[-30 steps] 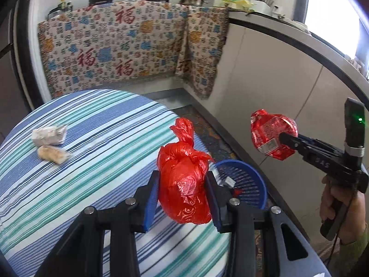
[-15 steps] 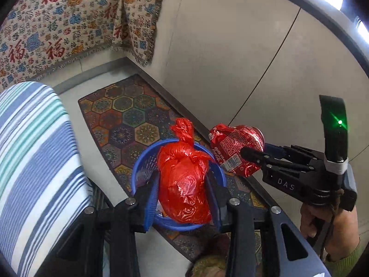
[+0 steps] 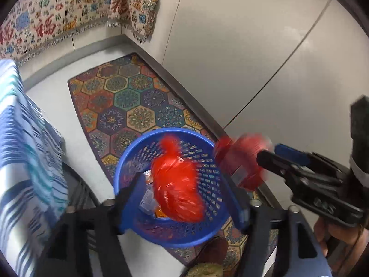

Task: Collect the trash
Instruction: 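Carry the red bag and red can to the blue basket and release both, then move both open tools back over the table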

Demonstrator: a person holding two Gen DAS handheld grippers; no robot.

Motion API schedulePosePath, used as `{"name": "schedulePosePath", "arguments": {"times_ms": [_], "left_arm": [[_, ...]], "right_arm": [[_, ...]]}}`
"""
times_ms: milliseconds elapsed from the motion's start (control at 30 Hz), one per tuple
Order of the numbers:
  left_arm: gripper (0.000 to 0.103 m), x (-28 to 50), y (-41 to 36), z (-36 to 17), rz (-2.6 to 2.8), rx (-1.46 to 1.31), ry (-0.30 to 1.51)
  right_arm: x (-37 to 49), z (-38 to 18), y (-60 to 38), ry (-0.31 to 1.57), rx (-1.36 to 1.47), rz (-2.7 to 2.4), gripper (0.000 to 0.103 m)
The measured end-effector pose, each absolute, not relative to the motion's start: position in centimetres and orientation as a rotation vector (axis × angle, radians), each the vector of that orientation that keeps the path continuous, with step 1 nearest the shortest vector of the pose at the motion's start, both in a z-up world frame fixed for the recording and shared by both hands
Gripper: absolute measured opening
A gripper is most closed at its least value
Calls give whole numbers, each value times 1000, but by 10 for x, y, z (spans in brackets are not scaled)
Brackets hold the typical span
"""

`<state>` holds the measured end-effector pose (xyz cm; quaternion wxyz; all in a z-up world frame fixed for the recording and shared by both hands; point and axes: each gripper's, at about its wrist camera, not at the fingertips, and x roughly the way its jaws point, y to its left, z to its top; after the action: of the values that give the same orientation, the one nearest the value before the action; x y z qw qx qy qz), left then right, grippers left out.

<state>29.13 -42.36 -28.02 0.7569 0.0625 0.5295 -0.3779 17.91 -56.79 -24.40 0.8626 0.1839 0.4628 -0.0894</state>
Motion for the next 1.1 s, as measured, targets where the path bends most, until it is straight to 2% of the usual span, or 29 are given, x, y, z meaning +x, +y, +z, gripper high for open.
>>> {"name": "schedulePosePath", "arguments": {"times_ms": [167, 300, 633, 1100], "left_arm": [[69, 298, -419, -280, -811, 107, 1154], [69, 282, -394, -251, -824, 103, 1101], [70, 226, -245, -166, -748, 75, 978], [70, 262, -26, -184, -280, 41, 964]], "right_arm": [[173, -228, -569, 931, 368, -220, 58], [172, -205, -559, 864, 311, -232, 67], [196, -164, -469, 778, 195, -72, 68], [237, -156, -244, 748, -65, 343, 68]]}}
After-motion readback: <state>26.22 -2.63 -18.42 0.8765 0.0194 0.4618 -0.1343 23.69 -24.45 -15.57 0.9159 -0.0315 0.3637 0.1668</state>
